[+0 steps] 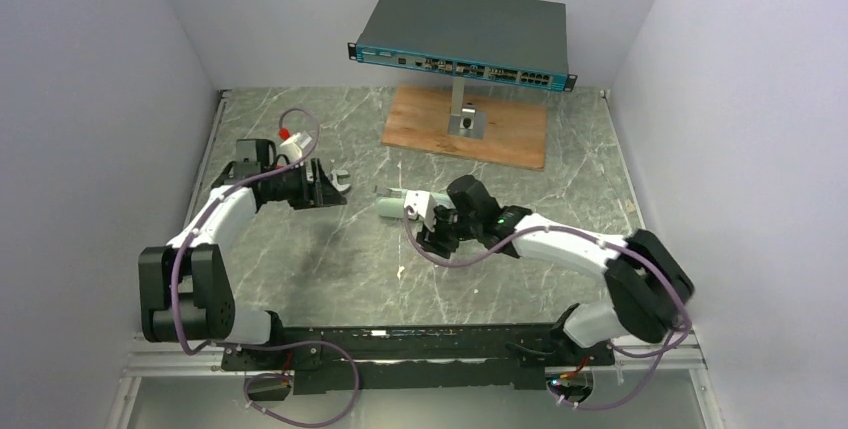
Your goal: Open the umbrella
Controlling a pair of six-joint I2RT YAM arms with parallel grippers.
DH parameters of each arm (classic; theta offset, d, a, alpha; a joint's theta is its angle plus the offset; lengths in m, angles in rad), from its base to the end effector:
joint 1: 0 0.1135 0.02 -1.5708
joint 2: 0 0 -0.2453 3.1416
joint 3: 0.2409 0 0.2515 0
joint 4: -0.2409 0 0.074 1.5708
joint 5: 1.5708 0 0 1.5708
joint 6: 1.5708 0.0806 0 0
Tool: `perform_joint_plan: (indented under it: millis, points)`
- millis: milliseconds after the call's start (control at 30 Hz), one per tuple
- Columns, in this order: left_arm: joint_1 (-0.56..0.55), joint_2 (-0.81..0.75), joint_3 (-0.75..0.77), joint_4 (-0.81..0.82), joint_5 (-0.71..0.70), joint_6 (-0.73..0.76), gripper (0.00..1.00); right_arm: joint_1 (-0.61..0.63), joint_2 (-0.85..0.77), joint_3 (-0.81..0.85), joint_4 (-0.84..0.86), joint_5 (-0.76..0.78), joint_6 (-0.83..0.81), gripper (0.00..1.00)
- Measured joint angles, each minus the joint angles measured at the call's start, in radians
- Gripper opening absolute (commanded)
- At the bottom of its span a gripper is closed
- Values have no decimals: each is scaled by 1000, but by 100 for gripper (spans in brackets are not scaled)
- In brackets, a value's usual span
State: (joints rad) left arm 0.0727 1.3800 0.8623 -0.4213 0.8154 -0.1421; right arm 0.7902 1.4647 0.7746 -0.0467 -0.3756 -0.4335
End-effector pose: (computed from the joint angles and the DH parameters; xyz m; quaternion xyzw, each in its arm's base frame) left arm 0.2952 -0.0373 0.1813 0.0289 0.8808 -0.3865 0.2720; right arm 0.2119 0.2559 0.1481 -0.5778 0.6919 0.2386 0.3613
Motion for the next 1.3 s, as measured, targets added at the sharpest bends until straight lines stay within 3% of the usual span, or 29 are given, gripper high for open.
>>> perform_joint_plan:
  millis: [133, 233, 500, 667, 900, 1100, 1300]
  points:
    - [-54, 48, 13, 48, 10, -18, 55, -13, -148, 15, -123, -61, -71, 60]
    - [-54, 77, 31, 51, 11, -19, 48, -63, -159, 61, -176, -88, -89, 63]
    - [-53, 85, 63, 43, 14, -4, 43, -219, 120, 337, -258, -137, -96, 68]
    - [-47, 82, 67, -2, 5, 36, 49, -238, 245, 443, -286, -146, -106, 79]
    - [-27, 65, 70, -26, -2, 56, 54, -245, 489, 684, -319, -161, -111, 83]
    - [3, 47, 78, -35, 20, 89, 64, -271, 609, 791, -375, -216, -159, 74]
    - [5, -82, -2, 55, 57, 127, 73, -278, 631, 811, -545, -286, -385, 45]
